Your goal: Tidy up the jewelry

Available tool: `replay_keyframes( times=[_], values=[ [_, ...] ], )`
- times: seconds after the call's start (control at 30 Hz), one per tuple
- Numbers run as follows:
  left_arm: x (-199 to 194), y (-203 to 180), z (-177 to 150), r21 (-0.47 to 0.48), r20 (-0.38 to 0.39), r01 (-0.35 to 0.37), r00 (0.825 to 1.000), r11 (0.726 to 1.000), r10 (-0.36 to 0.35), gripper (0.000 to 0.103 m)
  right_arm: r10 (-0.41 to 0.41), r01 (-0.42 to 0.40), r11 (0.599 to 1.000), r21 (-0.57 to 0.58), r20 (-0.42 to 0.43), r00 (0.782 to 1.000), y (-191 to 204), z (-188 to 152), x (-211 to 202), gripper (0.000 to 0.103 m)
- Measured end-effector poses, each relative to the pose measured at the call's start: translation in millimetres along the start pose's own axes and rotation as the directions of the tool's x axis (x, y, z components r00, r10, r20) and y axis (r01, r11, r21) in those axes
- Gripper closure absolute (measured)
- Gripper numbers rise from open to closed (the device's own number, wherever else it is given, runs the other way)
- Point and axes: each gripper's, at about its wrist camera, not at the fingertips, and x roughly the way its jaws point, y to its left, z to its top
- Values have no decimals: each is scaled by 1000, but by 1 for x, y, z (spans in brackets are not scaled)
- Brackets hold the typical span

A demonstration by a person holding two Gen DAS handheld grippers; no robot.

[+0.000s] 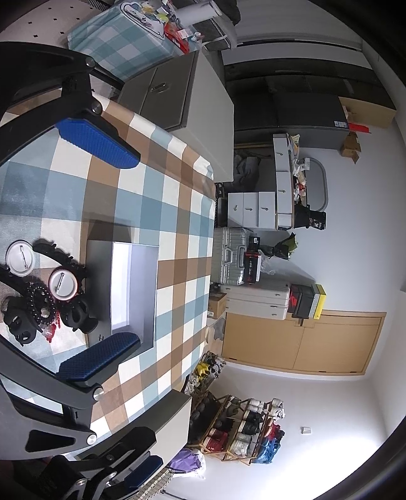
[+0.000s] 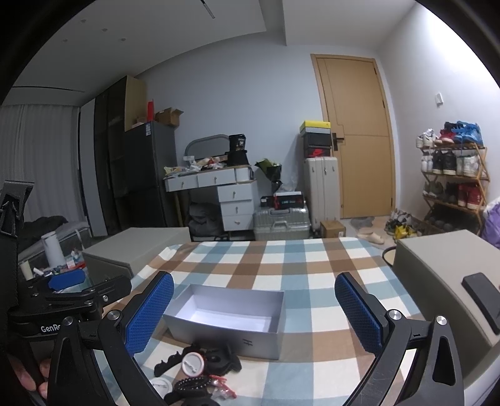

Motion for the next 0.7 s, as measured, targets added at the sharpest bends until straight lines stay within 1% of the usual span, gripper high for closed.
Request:
replay_keyframes(
  times=[0.53,0.7],
  values=[
    [0,-1,-1,0,-5,2,1000,1000,-2,1,-18,18,1000,7,10,1000,-3,0,-3,0],
    [-1,2,0,-1,-5,5,1000,1000,-5,1,-12,12,1000,11,8,1000,-3,2,-3,0]
  ],
)
